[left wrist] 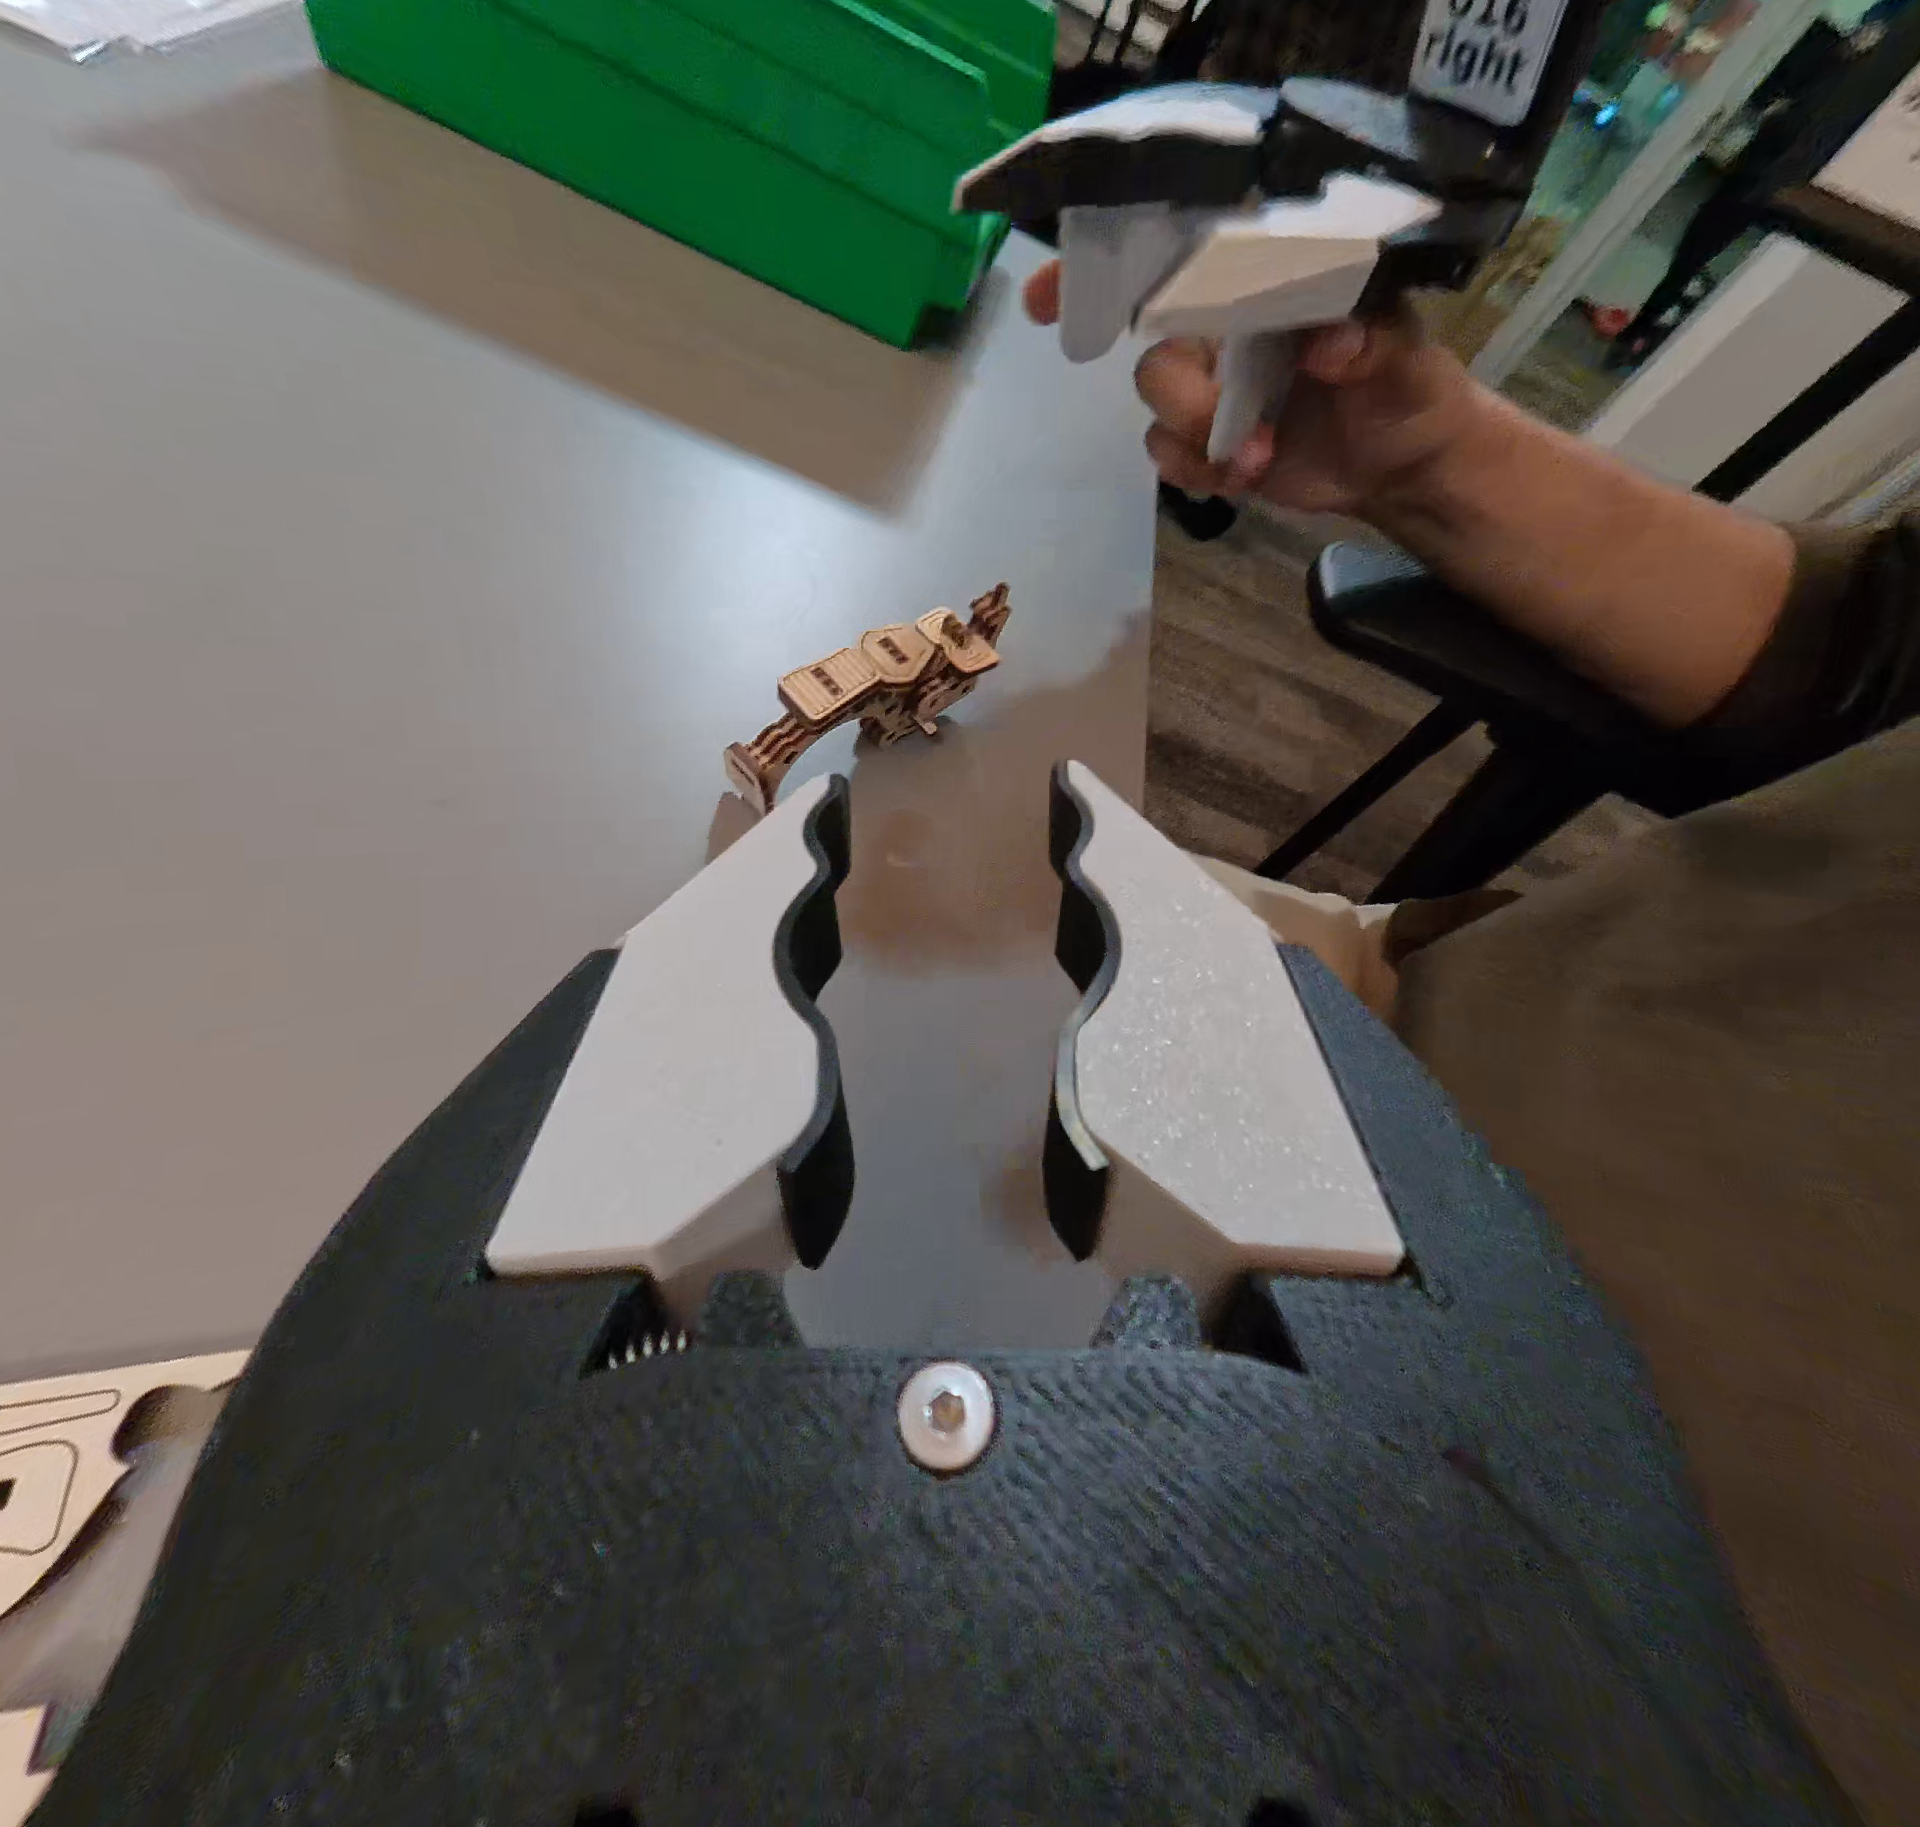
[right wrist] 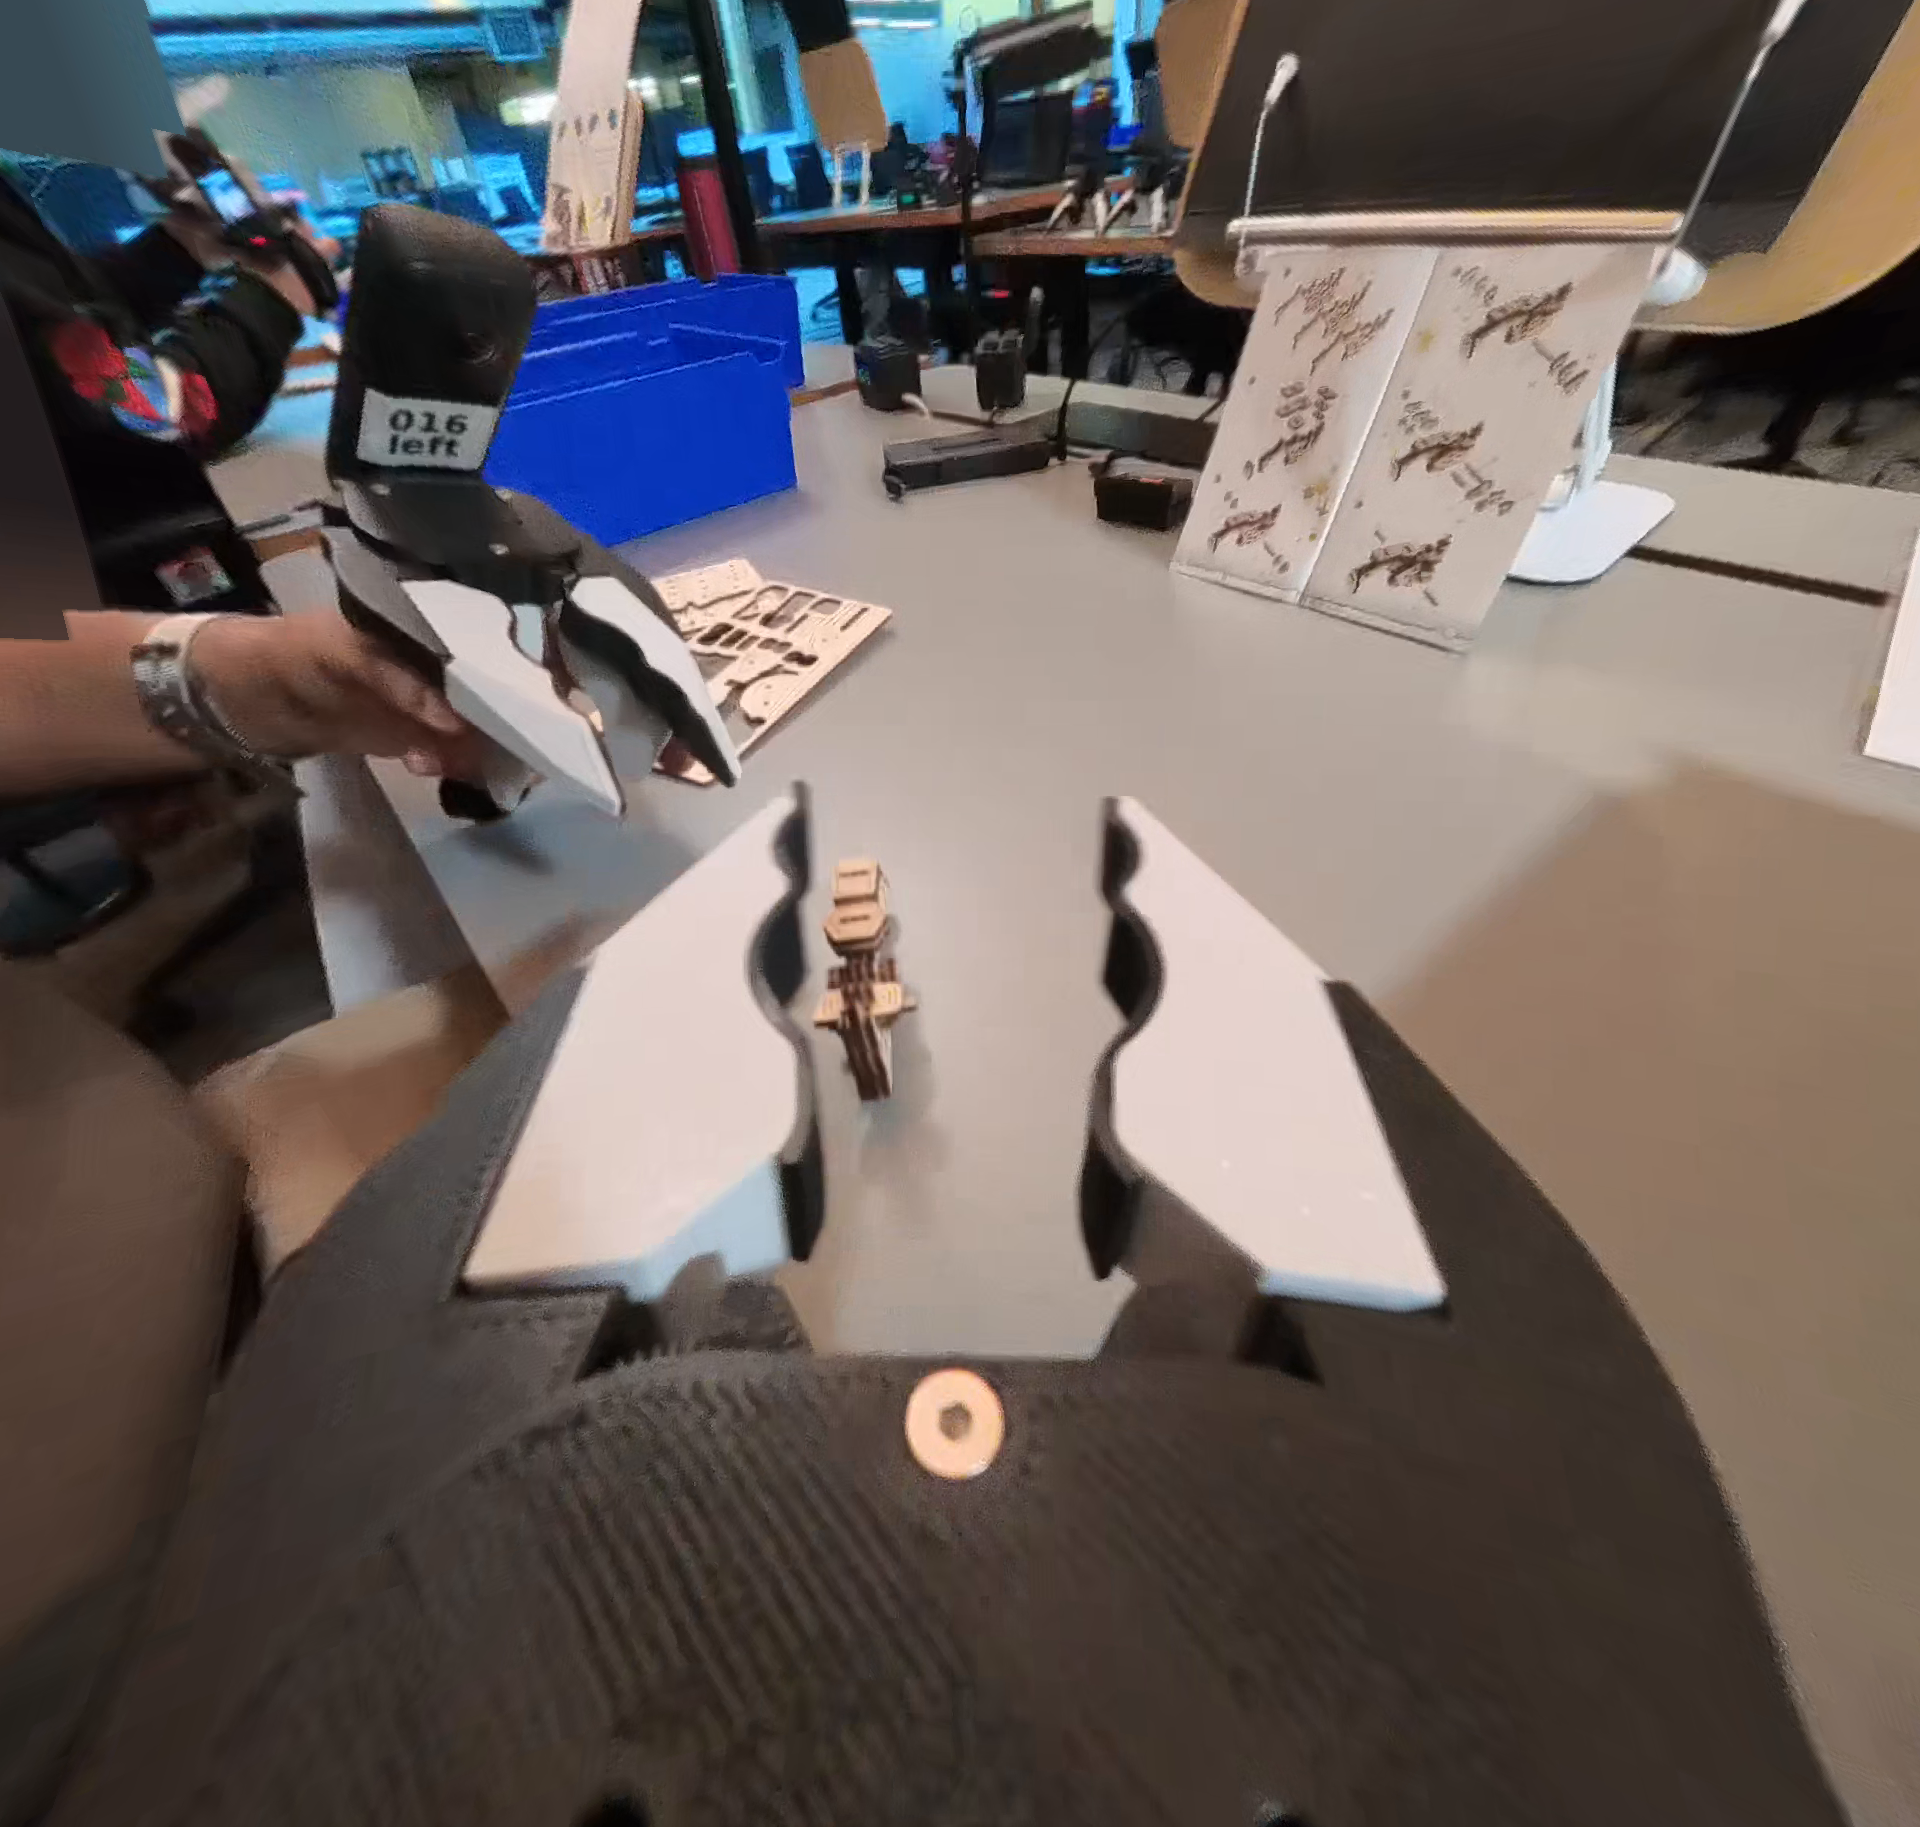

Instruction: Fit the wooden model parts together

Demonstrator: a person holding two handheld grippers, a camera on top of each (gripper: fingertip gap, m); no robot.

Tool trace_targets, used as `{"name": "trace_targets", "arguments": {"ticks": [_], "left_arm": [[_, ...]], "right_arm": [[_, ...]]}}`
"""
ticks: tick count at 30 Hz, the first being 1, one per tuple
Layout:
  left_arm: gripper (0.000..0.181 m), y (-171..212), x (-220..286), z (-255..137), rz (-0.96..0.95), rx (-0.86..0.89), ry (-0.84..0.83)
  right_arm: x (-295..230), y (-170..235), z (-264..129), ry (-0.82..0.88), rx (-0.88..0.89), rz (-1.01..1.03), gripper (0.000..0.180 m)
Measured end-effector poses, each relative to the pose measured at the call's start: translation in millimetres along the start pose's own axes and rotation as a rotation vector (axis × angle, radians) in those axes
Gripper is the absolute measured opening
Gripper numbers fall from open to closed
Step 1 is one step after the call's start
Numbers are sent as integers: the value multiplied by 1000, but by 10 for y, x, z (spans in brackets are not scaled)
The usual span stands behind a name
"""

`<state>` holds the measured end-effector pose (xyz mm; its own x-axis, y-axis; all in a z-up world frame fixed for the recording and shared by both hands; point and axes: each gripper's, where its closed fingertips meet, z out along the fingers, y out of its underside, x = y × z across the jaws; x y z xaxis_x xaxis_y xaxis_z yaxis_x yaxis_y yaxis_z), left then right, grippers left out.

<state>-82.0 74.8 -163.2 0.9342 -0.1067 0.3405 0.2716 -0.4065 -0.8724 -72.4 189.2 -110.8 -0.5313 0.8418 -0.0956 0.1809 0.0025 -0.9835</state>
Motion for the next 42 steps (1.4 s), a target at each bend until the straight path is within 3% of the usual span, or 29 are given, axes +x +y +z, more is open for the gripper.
{"name": "trace_targets", "arguments": {"ticks": [1,2,5,8,10,18,23,30,37,42], "left_arm": [[37,-18,1,-14,-7,17,7],[34,-35,-3,-30,-8,33,9],[1,-116,-55,-106,22,95,-23],[0,-197,-135,-174,11,151,-62],[1,-250,-169,-207,-29,193,-70],[0,-423,-402,-399,-33,237,-342],[0,-342,-480,-435,-77,233,-368],[0,-334,-683,-554,-55,243,-430],[0,-318,-713,-707,-52,283,-512],[6,-278,-712,-882,-80,312,-563]], "right_arm": [[-34,13,46,10,-6,1,70],[-85,83,98,0,-43,-8,69],[-160,249,175,-12,-130,-78,13],[-144,226,169,-2,-114,-87,16],[-165,242,129,-36,-132,-62,0],[152,301,47,160,-165,1,0],[451,328,-2,360,-158,30,0],[798,341,-106,514,-129,50,0],[786,108,-123,463,10,115,0],[399,-418,-94,341,230,12,0]]}}
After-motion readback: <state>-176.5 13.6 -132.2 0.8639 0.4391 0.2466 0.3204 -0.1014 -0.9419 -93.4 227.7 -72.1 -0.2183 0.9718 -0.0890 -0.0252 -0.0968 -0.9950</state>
